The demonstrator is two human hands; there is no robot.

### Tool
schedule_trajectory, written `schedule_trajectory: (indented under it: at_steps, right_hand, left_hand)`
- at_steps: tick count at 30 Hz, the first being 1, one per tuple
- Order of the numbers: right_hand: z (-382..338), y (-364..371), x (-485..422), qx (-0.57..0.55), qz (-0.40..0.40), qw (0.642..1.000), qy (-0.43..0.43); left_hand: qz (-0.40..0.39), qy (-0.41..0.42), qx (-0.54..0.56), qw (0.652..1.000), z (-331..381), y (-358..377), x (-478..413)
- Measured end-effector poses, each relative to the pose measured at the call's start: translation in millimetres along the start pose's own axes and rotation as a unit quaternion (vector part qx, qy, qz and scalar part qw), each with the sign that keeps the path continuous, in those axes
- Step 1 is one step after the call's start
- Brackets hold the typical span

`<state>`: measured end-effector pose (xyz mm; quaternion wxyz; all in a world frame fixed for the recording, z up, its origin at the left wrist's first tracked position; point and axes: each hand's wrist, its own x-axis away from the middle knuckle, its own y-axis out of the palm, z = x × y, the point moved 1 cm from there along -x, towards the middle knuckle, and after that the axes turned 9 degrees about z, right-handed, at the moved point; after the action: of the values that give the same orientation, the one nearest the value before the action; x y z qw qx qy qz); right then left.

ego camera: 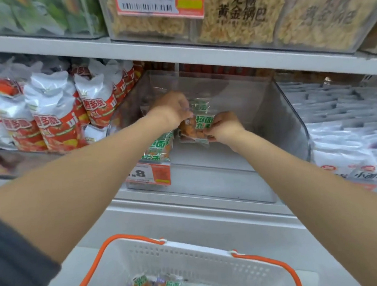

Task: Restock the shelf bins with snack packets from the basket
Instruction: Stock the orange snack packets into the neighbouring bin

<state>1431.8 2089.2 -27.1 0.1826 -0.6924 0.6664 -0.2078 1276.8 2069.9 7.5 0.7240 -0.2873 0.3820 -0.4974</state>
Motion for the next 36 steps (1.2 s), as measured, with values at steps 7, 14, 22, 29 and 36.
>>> schedule_trajectory:
  at_steps: [7,14,22,29,36]
  right_hand:
    - [1.1,27.8,-15.5,0.192,-0.038,0.981,-0.001]
    - [-4.1,35.6,-8.5,0.164,-0.016,0.986,0.001]
    - [-9.4,11.1,14.3,0.134,-0.047,0.990,0.014]
    - [-13.8,-21.8,81.3,0.078,0.122,0.965,-0.220]
    - [36.6,-10.7,172.0,0.108,0.092,0.916,-0.375]
  left_hand:
    - [0.026,-0.004,0.000,1.000,-13.8,14.5,-9.4]
    - [0.031,-0.007,-0.021,0.999,-17.2,12.0,-6.8]
    - [0.087,0.001,-0.041,0.995,-12.7,-8.7,19.5]
    - [0.147,0.037,-0.007,0.988,7.4,-26.1,97.1]
    - [0.113,0.074,-0.002,0.991,1.5,-20.5,204.5]
